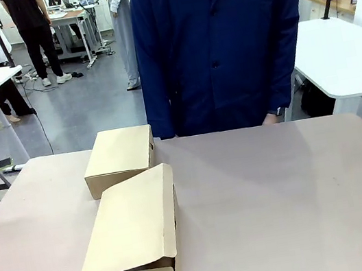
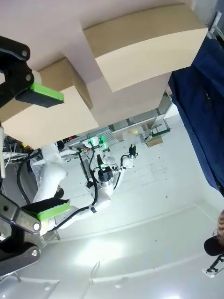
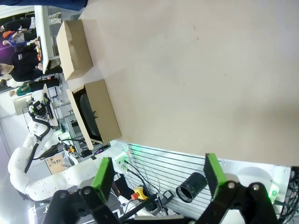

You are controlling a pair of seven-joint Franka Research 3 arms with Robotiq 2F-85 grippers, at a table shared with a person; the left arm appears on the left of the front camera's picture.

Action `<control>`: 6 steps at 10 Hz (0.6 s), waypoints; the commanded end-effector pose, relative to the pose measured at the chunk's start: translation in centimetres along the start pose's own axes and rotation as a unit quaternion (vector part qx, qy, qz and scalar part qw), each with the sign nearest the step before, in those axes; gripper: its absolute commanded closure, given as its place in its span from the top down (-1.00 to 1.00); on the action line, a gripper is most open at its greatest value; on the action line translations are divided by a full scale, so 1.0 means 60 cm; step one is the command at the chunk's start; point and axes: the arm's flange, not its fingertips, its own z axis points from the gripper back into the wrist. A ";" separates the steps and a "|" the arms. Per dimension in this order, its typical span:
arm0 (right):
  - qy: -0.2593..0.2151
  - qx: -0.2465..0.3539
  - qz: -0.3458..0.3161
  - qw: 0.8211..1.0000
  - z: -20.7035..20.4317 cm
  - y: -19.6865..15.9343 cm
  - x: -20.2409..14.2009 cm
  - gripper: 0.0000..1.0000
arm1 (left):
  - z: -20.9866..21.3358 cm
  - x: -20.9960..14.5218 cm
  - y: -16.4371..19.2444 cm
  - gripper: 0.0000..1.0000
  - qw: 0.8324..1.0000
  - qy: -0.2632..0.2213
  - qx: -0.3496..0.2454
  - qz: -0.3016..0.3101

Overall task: Place items inside the box.
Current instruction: Close the lid of the Mailer Box closest to the robot.

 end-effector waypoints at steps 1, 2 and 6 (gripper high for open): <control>-0.002 0.013 0.006 1.000 0.003 0.001 0.000 1.00 | -0.009 -0.013 -0.011 1.00 1.000 0.009 0.012 -0.014; -0.002 0.013 0.006 1.000 0.003 0.001 0.000 1.00 | -0.009 -0.013 -0.011 1.00 1.000 0.009 0.012 -0.014; -0.002 0.013 0.006 1.000 0.003 0.001 0.000 1.00 | -0.009 -0.013 -0.011 1.00 1.000 0.009 0.012 -0.014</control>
